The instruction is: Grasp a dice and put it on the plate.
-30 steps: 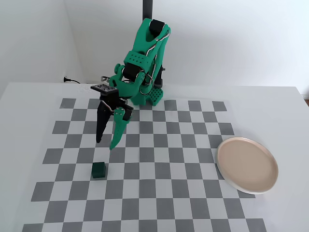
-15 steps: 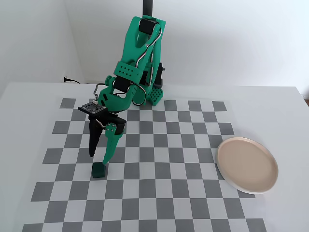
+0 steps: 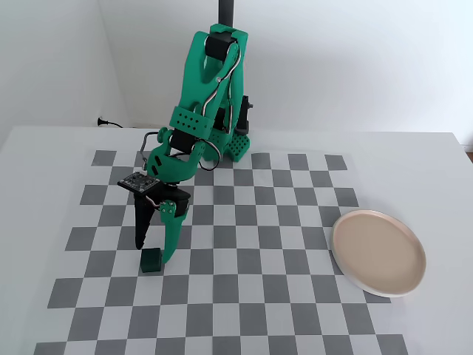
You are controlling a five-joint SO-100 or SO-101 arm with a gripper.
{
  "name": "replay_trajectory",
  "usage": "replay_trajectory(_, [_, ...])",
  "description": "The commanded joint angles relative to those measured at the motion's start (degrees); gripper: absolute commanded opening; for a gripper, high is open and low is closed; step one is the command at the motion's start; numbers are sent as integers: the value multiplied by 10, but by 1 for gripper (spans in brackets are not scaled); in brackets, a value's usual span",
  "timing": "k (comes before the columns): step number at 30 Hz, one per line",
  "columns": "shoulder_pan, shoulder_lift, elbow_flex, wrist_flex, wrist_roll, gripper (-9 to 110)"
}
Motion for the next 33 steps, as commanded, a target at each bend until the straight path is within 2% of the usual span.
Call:
replay_trajectory(1, [-5,-8,-42,-26,-8,20])
replay_trajectory(27, [-25,-105,-46,-92,-21,20])
replay_trajectory(33, [-33,-121,-71,-70,-4,20])
